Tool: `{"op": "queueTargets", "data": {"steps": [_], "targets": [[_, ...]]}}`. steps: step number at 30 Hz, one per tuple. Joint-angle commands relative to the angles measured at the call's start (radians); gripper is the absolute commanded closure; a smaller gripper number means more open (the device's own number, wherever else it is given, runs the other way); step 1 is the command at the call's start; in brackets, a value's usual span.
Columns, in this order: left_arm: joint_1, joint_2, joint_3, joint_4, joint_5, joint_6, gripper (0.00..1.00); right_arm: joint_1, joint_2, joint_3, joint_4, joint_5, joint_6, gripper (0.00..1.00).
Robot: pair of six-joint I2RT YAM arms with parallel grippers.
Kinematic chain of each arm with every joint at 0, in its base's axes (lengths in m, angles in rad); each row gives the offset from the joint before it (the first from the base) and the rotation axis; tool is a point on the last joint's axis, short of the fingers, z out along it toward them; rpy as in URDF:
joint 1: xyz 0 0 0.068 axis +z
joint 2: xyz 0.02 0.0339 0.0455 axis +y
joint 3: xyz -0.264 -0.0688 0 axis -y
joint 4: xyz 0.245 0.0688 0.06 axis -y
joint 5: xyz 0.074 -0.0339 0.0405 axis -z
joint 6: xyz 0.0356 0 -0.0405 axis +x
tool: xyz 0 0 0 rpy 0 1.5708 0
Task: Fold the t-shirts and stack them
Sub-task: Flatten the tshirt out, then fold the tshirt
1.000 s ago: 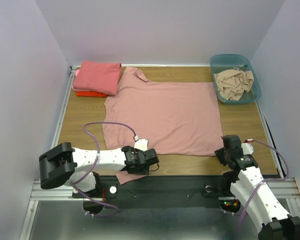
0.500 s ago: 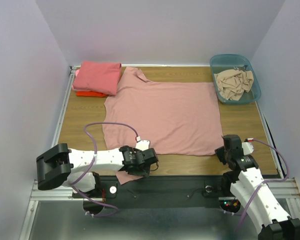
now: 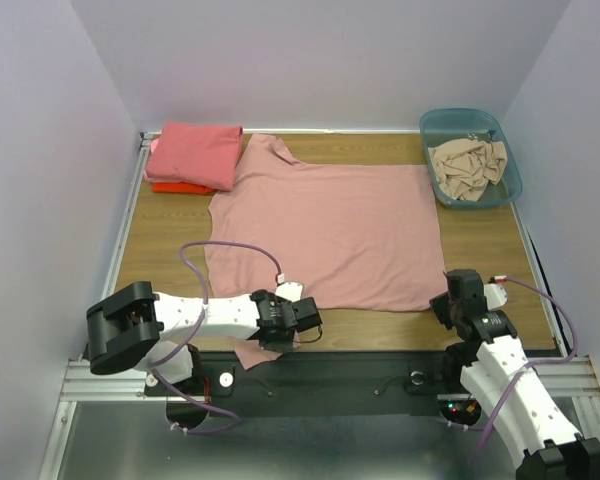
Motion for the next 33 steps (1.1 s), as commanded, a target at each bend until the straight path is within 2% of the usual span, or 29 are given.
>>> {"op": "queueTargets", "data": {"steps": [1, 12, 21, 25, 29, 32, 33], "targets": [[0.001, 0.047, 0.001, -0.048, -0.065, -0.023, 1.00, 0.008, -0.019, 0.001, 0.033, 0.006, -0.010, 0.99], [0.039, 0.003, 0.113, -0.226, -0.275, -0.069, 1.00, 0.008, -0.022, 0.051, 0.035, -0.014, -0.025, 1.00], [0.129, -0.022, 0.196, -0.145, -0.366, 0.064, 1.00, 0.008, -0.007, 0.131, 0.052, -0.011, -0.091, 1.00], [0.226, -0.033, 0.208, -0.075, -0.381, 0.200, 1.00, 0.008, 0.053, 0.157, 0.090, 0.011, -0.105, 0.99], [0.281, -0.043, 0.249, -0.038, -0.430, 0.228, 1.00, 0.008, 0.099, 0.176, 0.136, 0.043, -0.100, 0.99], [0.304, -0.071, 0.245, 0.129, -0.415, 0.324, 1.00, 0.009, 0.127, 0.194, 0.171, 0.065, -0.100, 1.00], [0.308, -0.073, 0.243, 0.171, -0.407, 0.401, 1.00, 0.008, 0.150, 0.203, 0.180, 0.081, -0.102, 1.00]]}}
